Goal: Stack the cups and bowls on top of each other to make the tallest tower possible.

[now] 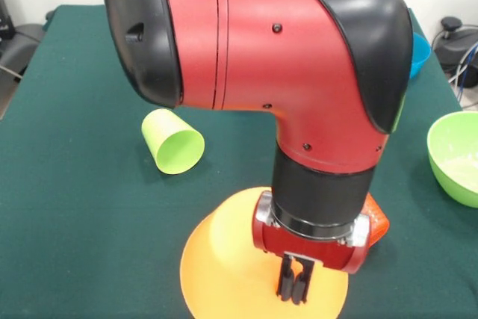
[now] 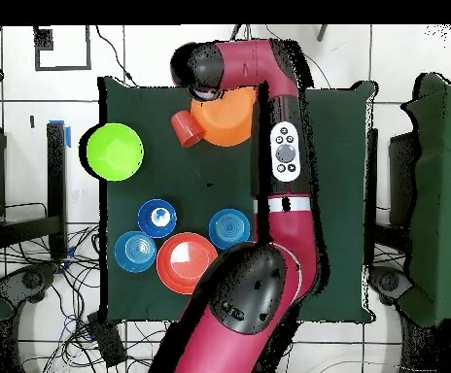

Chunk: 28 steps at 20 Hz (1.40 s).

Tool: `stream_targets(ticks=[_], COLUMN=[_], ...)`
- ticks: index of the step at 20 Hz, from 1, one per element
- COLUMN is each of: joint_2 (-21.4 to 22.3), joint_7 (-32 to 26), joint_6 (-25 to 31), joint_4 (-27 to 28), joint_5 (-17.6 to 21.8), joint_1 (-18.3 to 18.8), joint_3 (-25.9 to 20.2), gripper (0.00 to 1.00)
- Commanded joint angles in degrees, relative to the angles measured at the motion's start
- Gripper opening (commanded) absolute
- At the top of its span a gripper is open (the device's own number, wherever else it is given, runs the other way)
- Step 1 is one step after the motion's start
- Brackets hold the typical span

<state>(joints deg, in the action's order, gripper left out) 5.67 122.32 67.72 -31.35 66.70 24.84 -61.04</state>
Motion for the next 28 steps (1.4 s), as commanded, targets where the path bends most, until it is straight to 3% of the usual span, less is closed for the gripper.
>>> stream_targets(ticks=[1,6,23,28], joint_2=[2.94,4.77,3.5,3.39], joint_7=[4.58,7.42,5.04,4.66], joint_6=[0.69,-2.46,-1.52,-4.02], joint_4=[-7.16,-11.41,-8.93,-10.54], joint_5=[-1.69,-4.13,-11.17,-12.51], joint_1=[-0.48,-1.16,-3.87,-4.06], joint_3=[10.57,14.9,20.45,22.7], gripper=[0.0,0.0,0.0,0.0])
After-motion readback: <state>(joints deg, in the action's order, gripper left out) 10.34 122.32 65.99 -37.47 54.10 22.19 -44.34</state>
